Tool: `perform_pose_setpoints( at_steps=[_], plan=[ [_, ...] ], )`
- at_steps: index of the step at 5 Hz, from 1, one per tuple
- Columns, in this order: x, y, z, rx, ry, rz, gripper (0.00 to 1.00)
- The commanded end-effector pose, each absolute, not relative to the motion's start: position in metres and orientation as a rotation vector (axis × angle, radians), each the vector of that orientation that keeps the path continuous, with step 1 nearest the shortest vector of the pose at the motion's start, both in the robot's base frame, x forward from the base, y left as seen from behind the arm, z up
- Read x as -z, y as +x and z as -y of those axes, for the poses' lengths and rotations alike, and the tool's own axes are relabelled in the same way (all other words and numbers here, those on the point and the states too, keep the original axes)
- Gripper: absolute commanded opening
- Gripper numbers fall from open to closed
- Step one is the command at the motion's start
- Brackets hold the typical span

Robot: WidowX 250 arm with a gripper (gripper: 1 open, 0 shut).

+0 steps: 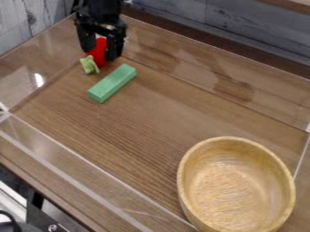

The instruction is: Move the red object to the right side of the table

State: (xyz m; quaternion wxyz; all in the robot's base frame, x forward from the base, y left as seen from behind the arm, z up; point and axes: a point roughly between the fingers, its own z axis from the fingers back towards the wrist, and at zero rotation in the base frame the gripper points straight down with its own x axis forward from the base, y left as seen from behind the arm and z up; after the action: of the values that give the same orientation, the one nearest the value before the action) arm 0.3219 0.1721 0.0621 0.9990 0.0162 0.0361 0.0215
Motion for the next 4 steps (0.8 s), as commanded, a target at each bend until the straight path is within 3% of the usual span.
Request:
perform_pose_setpoints(
  at_steps=[1, 4],
  plan=[
    [-0.079, 0.334, -0.186, -0.075, 0.057, 0.003, 1.0],
    [-0.074, 0.345, -0.193, -0.114, 0.037, 0.021, 1.0]
  ],
)
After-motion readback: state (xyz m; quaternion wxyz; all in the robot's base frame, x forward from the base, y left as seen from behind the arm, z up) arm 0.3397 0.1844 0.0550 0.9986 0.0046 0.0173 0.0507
